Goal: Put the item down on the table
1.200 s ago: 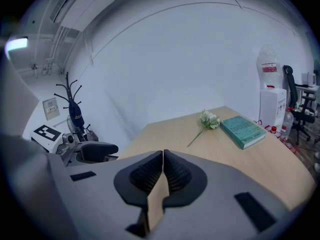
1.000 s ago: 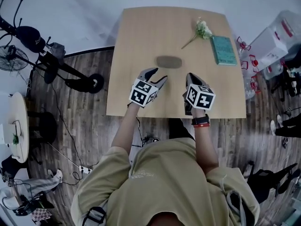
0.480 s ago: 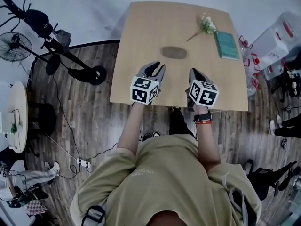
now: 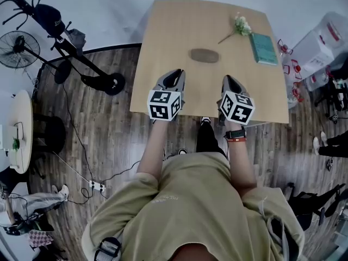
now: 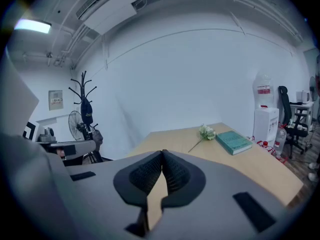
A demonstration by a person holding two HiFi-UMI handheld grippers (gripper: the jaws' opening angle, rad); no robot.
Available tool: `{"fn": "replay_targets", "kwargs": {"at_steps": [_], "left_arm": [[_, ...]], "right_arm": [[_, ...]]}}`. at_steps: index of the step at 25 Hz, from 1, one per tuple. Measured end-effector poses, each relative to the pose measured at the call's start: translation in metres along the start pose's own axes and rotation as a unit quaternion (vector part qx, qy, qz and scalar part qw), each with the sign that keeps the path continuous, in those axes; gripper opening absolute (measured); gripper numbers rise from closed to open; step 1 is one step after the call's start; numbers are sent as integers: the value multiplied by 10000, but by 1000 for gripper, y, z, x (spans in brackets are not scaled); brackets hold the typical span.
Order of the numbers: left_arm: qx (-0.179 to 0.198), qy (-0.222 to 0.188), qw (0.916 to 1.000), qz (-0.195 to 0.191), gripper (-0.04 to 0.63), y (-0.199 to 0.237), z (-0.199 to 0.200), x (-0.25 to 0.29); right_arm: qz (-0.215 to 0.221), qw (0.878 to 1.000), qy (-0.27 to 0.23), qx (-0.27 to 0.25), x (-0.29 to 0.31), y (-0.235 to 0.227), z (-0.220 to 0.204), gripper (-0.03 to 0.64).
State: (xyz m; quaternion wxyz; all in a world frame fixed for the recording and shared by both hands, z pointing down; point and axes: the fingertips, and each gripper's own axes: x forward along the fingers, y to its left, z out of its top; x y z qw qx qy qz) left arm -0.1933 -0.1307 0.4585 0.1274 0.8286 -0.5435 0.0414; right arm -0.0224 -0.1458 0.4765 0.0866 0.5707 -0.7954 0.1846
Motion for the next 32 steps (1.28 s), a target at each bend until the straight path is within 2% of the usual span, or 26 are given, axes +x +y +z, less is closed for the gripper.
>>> {"fn": "replay_targets", "kwargs": {"at_steps": [5,11,17,24,28,32], "left_arm": [[56,-86,9999,95,35,2,3,-13],[-94,-82,9998,163,28,2,-6,-23],[60,-114,9998,178,28,-4,-2,-24],[-104,-44,9998,165,28,-5,-9,-18],[-112,155,9997,168,29,-3,-28,-10],[-157,617,9976,276,29,6,-71,-2]], "right_arm": [[23,9999,-131,-58,-9,10,-1,11],[232,9994,-215,-140,-17,25,-2,9],[328,9992,-181,-168,-16,30,-5,10],[343,9991,-107,-207,-14,26,-7,9],[356,9992,67,-146,-7,20,-17,10],[425,9986,264,-167,-2,15,-33,11]]}}
